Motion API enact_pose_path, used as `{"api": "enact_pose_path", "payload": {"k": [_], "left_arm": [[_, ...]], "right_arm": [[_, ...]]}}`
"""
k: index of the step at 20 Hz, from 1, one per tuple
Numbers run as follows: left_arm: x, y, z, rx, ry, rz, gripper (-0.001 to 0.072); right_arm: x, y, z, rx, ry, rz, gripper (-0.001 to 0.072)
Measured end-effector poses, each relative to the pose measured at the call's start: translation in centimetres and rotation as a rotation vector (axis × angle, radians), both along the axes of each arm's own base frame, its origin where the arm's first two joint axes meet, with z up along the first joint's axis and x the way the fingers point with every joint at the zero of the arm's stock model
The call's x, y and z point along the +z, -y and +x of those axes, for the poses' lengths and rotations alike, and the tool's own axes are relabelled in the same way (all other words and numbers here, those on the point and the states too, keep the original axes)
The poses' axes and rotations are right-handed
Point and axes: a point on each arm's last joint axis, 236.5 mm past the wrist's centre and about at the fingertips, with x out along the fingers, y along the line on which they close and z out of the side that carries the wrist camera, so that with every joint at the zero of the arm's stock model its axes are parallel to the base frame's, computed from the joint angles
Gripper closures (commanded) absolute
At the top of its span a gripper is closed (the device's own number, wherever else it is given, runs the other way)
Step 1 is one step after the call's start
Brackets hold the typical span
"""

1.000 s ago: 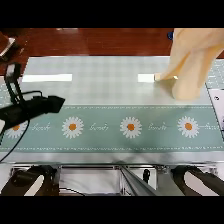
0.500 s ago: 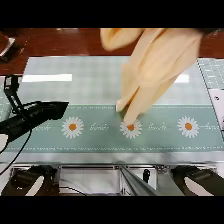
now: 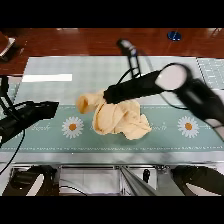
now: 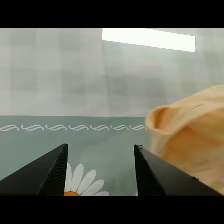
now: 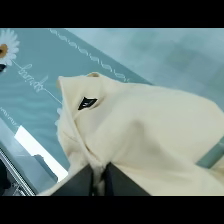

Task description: Fold the shirts.

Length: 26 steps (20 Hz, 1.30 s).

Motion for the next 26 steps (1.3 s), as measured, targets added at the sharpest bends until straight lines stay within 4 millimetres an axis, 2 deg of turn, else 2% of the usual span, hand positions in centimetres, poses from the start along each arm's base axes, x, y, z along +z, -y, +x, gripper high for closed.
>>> {"api": "enact_pose_path", "payload": {"k": [1,2,3,5,7,8,10,13,15,17,18,20,22,26], "left_arm": [[-0.1,0.0,-0.1,0.000,-0.009,0.000,0.0202],[-0.3,0.1,-0.4,-0.001,-0.023,-0.007,0.0202],[-0.3,0.2,-0.5,-0.002,-0.028,-0.016,0.0202],[-0.6,0.9,-1.0,-0.017,-0.060,-0.051,0.0203],[-1.2,1.9,-2.1,-0.044,-0.119,-0.091,0.0202],[-1.7,2.4,-3.0,-0.062,-0.160,-0.104,0.0201],[-2.7,3.2,-4.6,-0.100,-0.239,-0.114,0.0201],[-5.2,3.8,-7.2,-0.125,-0.375,-0.129,0.0202],[-8.4,3.8,-9.0,-0.119,-0.496,-0.140,0.0202],[-11.7,3.7,-10.6,-0.097,-0.617,-0.151,0.0204],[-13.0,3.5,-11.0,-0.081,-0.668,-0.159,0.0204],[-14.3,3.4,-10.7,-0.056,-0.713,-0.204,0.0204],[-14.6,3.9,-9.6,-0.047,-0.726,-0.295,0.0204],[-15.3,5.4,-7.7,-0.090,-0.735,-0.452,0.0204]], "right_arm": [[-2.1,-1.3,-0.2,-0.002,-0.058,0.010,0.0630],[-3.9,-2.3,-0.3,-0.003,-0.104,0.020,0.0419],[-5.4,-3.2,-0.4,-0.005,-0.151,0.032,0.0298],[-7.2,-3.7,0.0,-0.011,-0.205,0.043,0.0302],[-7.3,-2.2,1.1,-0.018,-0.237,0.041,0.0301],[-7.0,-0.6,1.9,-0.028,-0.245,0.033,0.0301],[-5.5,4.9,4.2,-0.085,-0.225,-0.005,0.0300],[-4.9,16.3,5.8,-0.276,-0.200,-0.120,0.0300],[-6.2,23.3,4.3,-0.442,-0.232,-0.164,0.0301],[-8.2,28.0,1.7,-0.591,-0.275,-0.159,0.0301],[-9.4,29.5,0.1,-0.646,-0.297,-0.143,0.0301],[-11.2,30.2,-2.7,-0.698,-0.350,-0.088,0.0301],[-12.4,29.5,-5.0,-0.697,-0.398,-0.029,0.0301],[-13.5,28.5,-6.8,-0.693,-0.440,0.034,0.0301]]}}
